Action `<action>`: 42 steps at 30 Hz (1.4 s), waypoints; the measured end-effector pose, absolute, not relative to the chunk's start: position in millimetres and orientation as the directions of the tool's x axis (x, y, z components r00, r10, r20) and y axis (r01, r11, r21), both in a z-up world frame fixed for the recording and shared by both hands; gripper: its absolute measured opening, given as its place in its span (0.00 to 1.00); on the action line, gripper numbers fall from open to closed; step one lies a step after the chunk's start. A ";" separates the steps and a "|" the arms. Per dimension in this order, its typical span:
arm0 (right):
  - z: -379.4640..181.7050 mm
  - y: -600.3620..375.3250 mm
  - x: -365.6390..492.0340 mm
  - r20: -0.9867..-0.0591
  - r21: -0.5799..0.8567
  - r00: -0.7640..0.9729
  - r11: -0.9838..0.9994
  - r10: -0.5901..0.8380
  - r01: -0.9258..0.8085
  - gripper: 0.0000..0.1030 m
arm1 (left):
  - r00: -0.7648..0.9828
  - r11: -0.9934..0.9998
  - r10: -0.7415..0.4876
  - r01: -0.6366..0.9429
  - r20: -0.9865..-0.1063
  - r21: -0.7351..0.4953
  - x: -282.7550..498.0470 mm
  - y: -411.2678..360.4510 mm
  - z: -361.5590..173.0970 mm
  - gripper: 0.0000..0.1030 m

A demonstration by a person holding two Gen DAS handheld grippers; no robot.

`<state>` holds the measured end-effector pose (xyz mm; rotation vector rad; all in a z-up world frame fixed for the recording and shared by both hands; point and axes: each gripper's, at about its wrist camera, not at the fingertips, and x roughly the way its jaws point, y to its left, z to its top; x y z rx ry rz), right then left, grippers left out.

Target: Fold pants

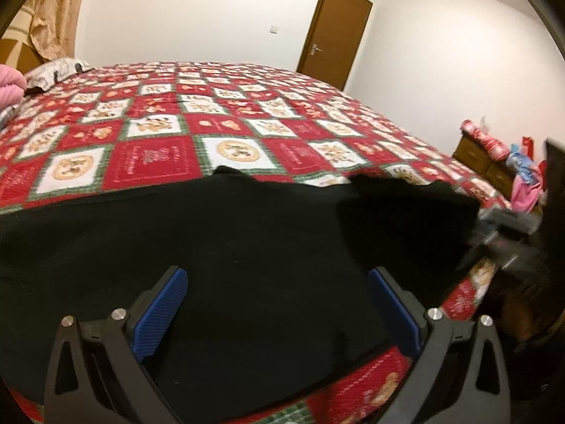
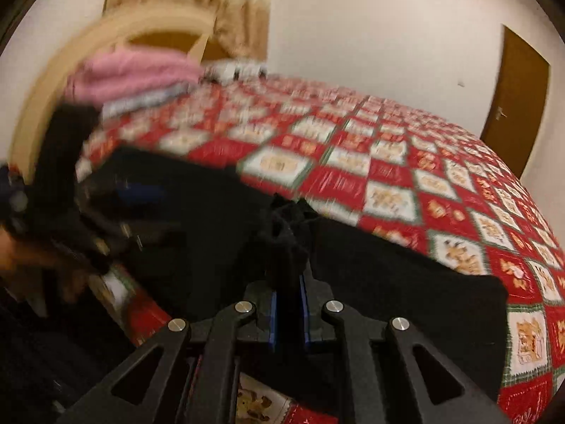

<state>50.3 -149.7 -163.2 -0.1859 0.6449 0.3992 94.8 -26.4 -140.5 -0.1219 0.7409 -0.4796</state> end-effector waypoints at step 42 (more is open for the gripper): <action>-175.2 -305.5 35.7 -0.607 0.253 0.763 0.964 0.222 -0.079 0.51 | 0.429 0.762 -0.642 0.448 -0.635 -0.468 129.4 -98.3 -139.5 0.22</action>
